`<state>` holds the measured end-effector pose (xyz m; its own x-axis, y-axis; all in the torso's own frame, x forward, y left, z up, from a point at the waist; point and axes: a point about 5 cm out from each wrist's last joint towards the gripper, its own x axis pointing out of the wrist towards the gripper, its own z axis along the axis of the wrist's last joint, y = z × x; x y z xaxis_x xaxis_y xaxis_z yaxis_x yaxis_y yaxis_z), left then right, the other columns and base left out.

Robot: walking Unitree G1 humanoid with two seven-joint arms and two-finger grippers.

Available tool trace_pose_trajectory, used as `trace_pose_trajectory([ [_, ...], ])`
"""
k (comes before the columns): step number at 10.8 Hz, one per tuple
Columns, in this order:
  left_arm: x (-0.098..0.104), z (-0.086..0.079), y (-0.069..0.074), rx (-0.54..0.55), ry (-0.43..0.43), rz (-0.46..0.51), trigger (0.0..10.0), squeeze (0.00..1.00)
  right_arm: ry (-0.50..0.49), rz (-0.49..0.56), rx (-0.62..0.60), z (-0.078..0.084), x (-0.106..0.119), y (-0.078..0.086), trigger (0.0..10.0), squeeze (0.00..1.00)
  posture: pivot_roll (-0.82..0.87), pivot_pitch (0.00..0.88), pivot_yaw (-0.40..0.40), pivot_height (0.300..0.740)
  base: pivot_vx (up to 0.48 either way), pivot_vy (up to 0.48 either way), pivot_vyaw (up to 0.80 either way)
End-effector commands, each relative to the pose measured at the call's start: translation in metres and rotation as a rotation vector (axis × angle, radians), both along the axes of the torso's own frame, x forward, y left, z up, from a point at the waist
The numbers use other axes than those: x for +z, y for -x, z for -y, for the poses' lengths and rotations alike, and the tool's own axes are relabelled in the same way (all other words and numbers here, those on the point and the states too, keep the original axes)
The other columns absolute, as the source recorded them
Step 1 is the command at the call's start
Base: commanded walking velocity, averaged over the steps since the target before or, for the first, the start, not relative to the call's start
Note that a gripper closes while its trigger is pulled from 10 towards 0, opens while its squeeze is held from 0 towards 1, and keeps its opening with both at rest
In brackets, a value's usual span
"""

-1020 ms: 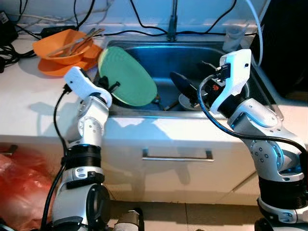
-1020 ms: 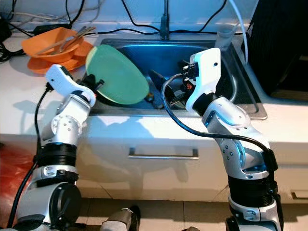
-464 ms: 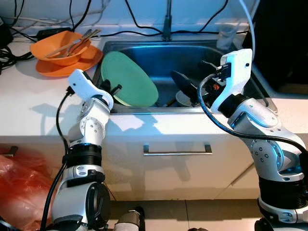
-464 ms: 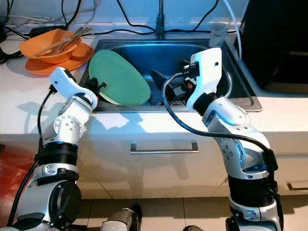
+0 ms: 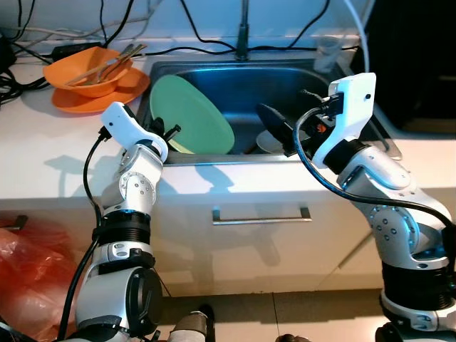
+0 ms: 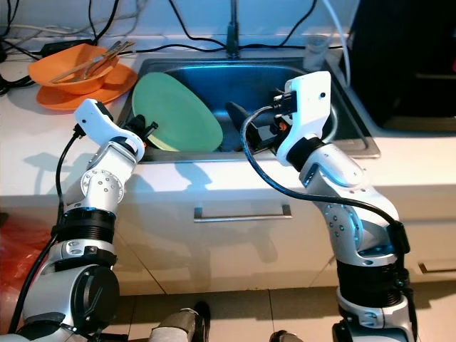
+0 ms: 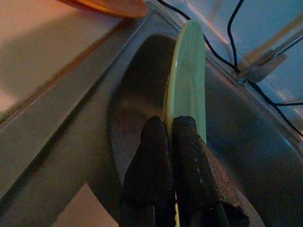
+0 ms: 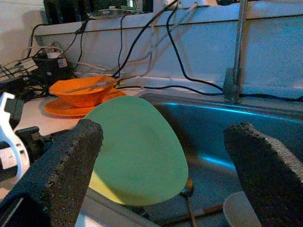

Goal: Kitchen organization

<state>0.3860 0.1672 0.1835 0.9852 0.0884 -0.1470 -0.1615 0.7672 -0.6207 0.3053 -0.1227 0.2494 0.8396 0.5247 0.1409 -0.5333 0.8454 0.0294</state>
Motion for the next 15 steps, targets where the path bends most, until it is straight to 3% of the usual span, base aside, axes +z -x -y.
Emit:
trace_pose_trajectory([
  [1, 0.0117, -0.0008, -0.0023, -0.009, -0.012, 0.046, 0.0, 0.00, -0.004, -0.007, -0.023, 0.0030, -0.0020, -0.0019, 10.0, 0.23, 0.01, 0.100, 0.072, 0.740, 0.000, 0.000, 0.00],
  [7, 0.0085, -0.0003, -0.0029, -0.010, -0.011, 0.034, 0.0, 0.00, 0.000, 0.011, -0.041, 0.0041, 0.0001, -0.0049, 10.0, 0.26, 0.01, 0.092, 0.077, 0.740, 0.000, 0.000, 0.00],
  [11, 0.0053, -0.0019, -0.0027, -0.007, -0.015, 0.020, 0.0, 0.00, -0.001, 0.006, -0.056, 0.0051, -0.0008, -0.0075, 10.0, 0.27, 0.01, 0.092, 0.080, 0.740, 0.000, 0.000, 0.79],
  [15, 0.0054, -0.0017, -0.0044, -0.013, -0.014, 0.019, 0.0, 0.00, -0.003, 0.005, -0.083, 0.0085, -0.0012, -0.0110, 10.0, 0.23, 0.01, 0.080, 0.082, 0.740, 0.000, 0.000, 0.00],
])
